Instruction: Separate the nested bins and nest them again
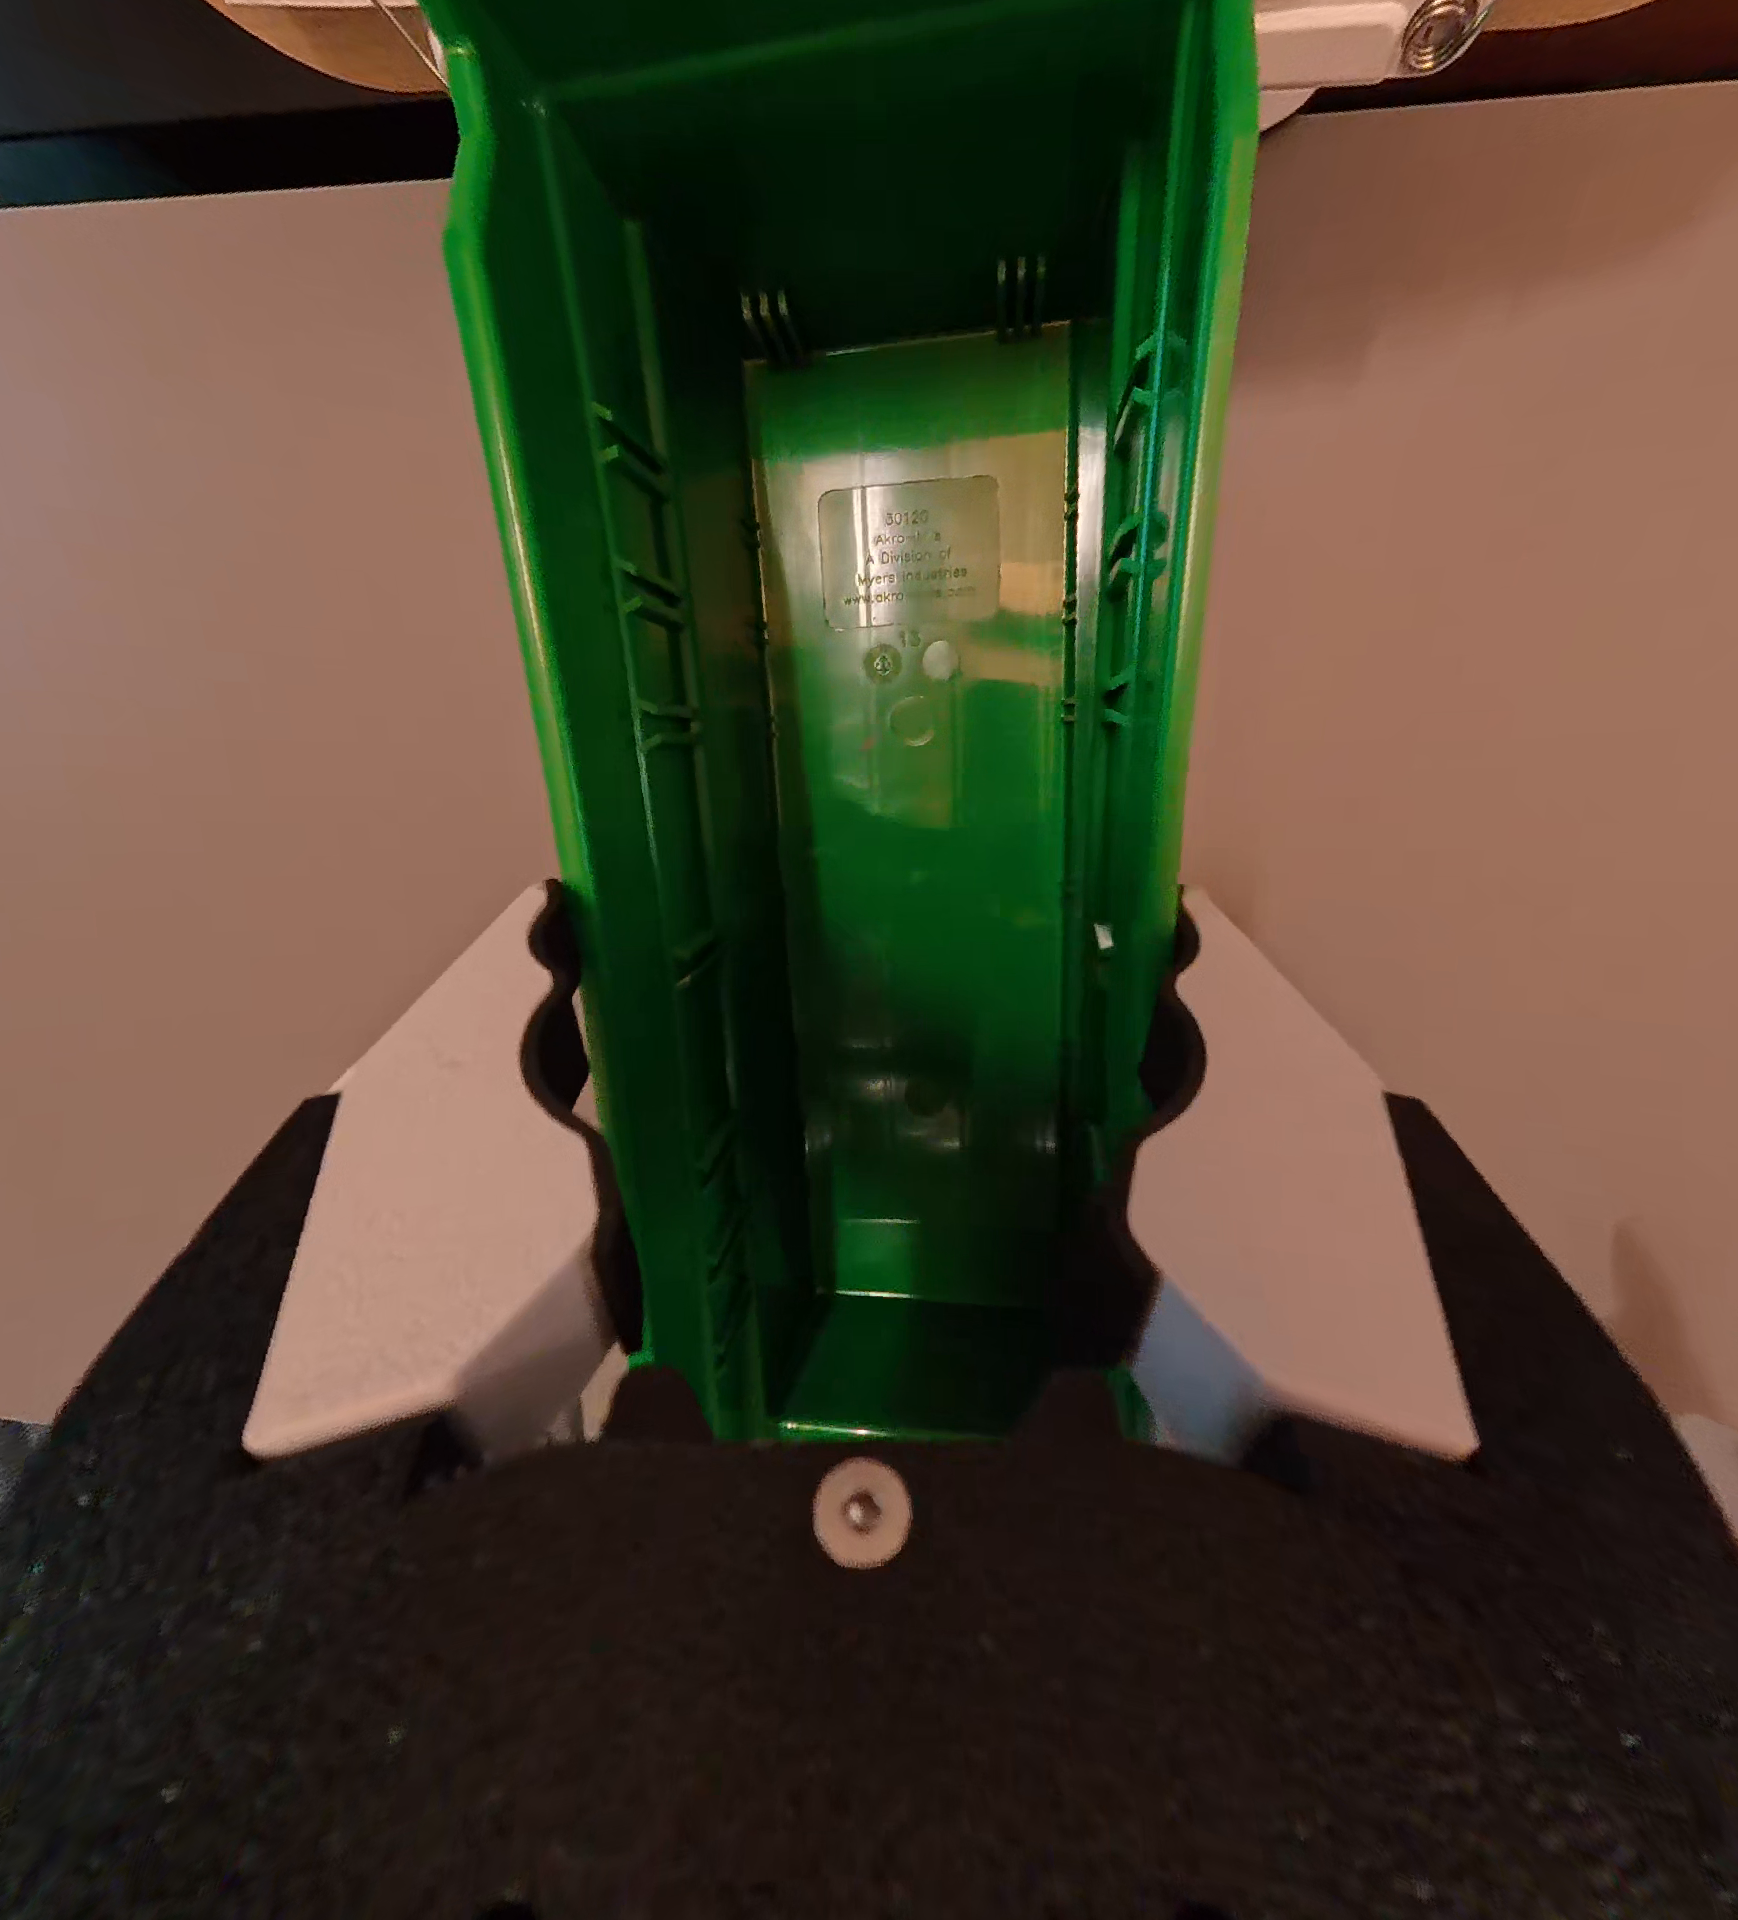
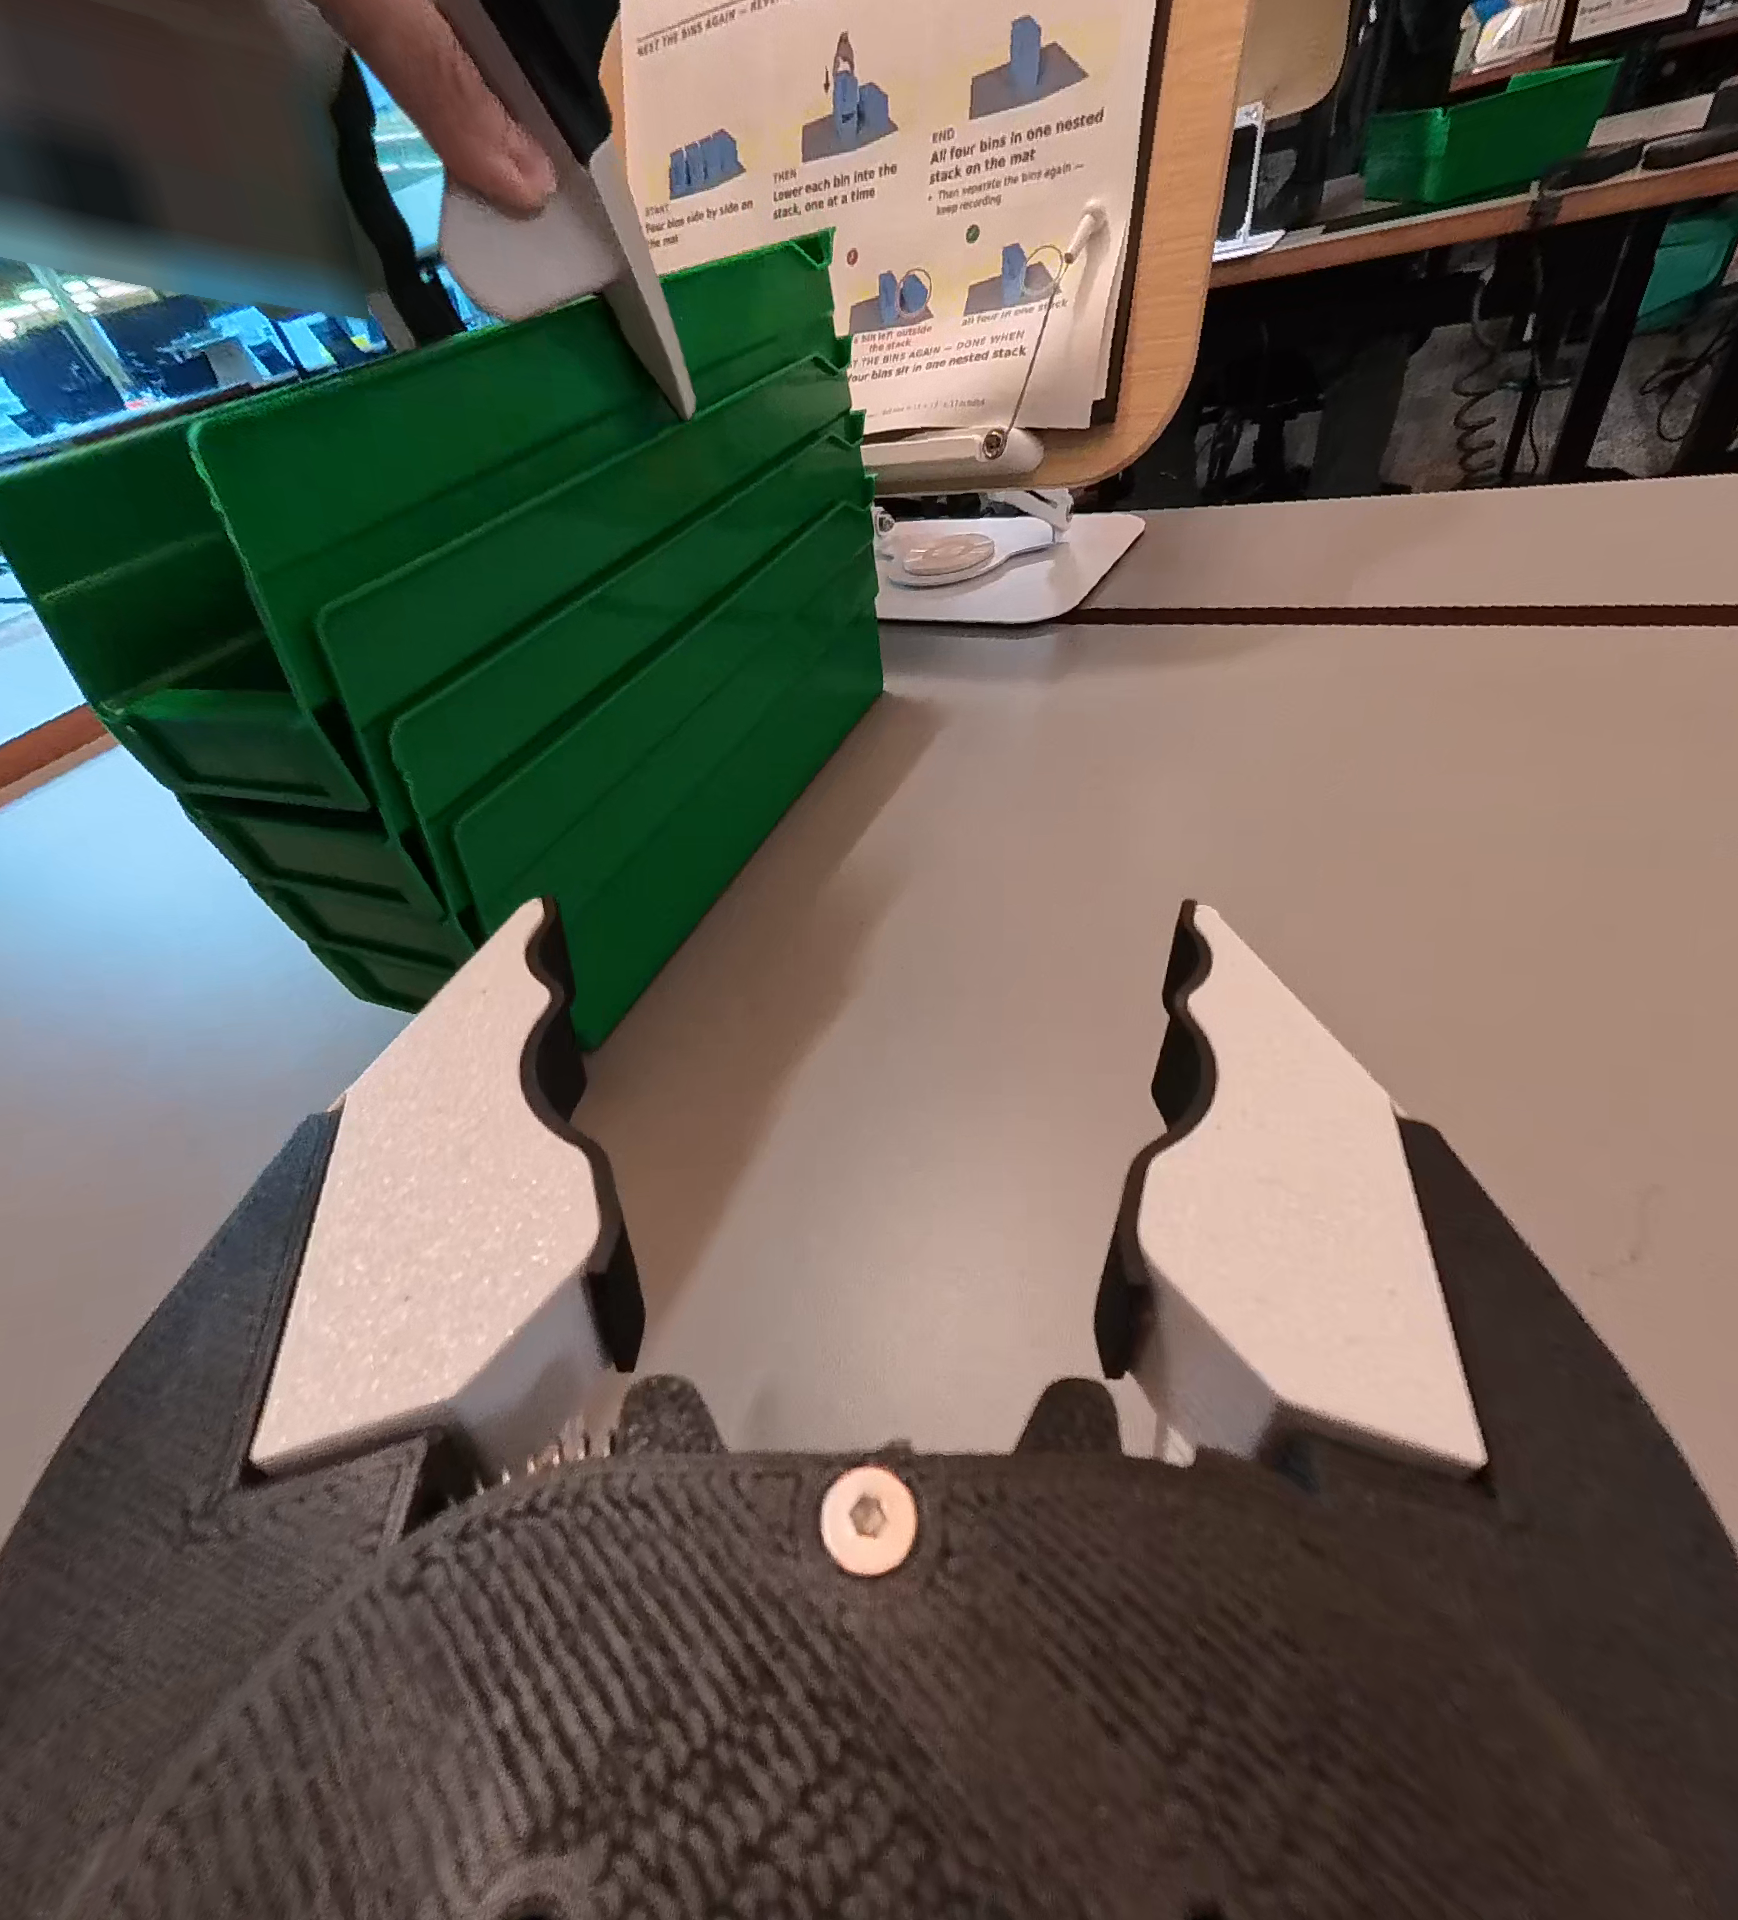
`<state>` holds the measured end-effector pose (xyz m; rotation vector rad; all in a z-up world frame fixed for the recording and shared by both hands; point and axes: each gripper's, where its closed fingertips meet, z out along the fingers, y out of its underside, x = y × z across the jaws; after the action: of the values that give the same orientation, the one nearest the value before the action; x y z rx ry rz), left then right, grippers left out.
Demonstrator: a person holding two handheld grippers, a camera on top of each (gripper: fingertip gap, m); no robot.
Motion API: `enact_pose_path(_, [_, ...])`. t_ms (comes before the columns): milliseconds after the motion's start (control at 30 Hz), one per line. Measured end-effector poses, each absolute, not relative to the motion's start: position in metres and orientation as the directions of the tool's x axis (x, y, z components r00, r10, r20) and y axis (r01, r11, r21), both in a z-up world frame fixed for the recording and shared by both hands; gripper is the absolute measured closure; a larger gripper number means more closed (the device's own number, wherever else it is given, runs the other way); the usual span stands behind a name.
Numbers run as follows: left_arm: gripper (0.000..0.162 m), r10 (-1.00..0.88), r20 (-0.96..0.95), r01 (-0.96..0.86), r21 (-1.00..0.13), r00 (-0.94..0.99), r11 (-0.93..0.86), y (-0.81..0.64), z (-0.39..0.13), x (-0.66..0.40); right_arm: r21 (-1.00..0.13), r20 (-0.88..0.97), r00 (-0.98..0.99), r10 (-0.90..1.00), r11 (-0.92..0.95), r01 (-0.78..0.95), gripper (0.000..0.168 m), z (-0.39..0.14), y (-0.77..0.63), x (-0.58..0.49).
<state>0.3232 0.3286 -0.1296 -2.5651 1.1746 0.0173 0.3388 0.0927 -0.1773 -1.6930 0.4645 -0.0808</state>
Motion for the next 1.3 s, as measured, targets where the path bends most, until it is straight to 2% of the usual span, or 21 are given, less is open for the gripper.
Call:
enact_pose_path(200, [0.036, -0.797, -0.147, -0.806, -0.209, 0.586, -0.554, 0.322, -0.131, 0.324, -0.959, -0.200, 0.913, -0.355, -0.122, -0.257, 0.056, -0.183, 0.092, 0.340])
enact_pose_path(267, [0.028, -0.831, -0.130, -0.831, -0.235, 0.541, -0.504, 0.320, -0.122, 0.333, -0.956, -0.203, 0.913, -0.353, -0.131, -0.263, 0.055, -0.187, 0.092, 0.340])
enact_pose_path(333, [0.027, -0.868, -0.089, -0.851, -0.270, 0.488, -0.450, 0.314, -0.108, 0.343, -0.951, -0.210, 0.914, -0.348, -0.144, -0.274, 0.054, -0.189, 0.091, 0.340])
enact_pose_path(500, [0.032, -0.914, -0.012, -0.808, -0.471, 0.406, -0.353, 0.337, -0.063, 0.350, -0.952, -0.239, 0.919, -0.313, -0.111, -0.285, 0.054, -0.178, 0.092, 0.334])
enact_pose_path(600, [0.035, -0.920, 0.194, -0.684, -0.621, 0.340, -0.384, 0.349, -0.034, 0.345, -0.958, -0.199, 0.928, -0.315, -0.137, -0.252, 0.052, -0.177, 0.090, 0.333])
enact_pose_path(733, [0.041, -0.901, 0.240, -0.496, -0.769, 0.361, -0.404, 0.391, -0.012, 0.295, -0.952, -0.150, 0.914, -0.377, -0.195, -0.236, 0.049, -0.193, 0.078, 0.344])
enact_pose_path(967, [0.043, -0.858, 0.149, -0.282, -0.905, 0.491, -0.319, 0.447, -0.061, 0.205, -0.914, -0.215, 0.870, -0.443, -0.221, -0.339, 0.040, -0.211, 0.061, 0.350])
enact_pose_path(1100, [0.045, -0.819, 0.202, -0.150, -0.933, 0.537, -0.328, 0.468, -0.094, 0.184, -0.931, -0.177, 0.867, -0.466, -0.206, -0.301, 0.038, -0.201, 0.063, 0.344])
enact_pose_path(1300, [0.045, -0.847, 0.170, -0.149, -0.949, 0.504, -0.279, 0.471, -0.139, 0.184, -0.916, -0.152, 0.856, -0.494, -0.256, -0.310, 0.038, -0.188, 0.087, 0.341])
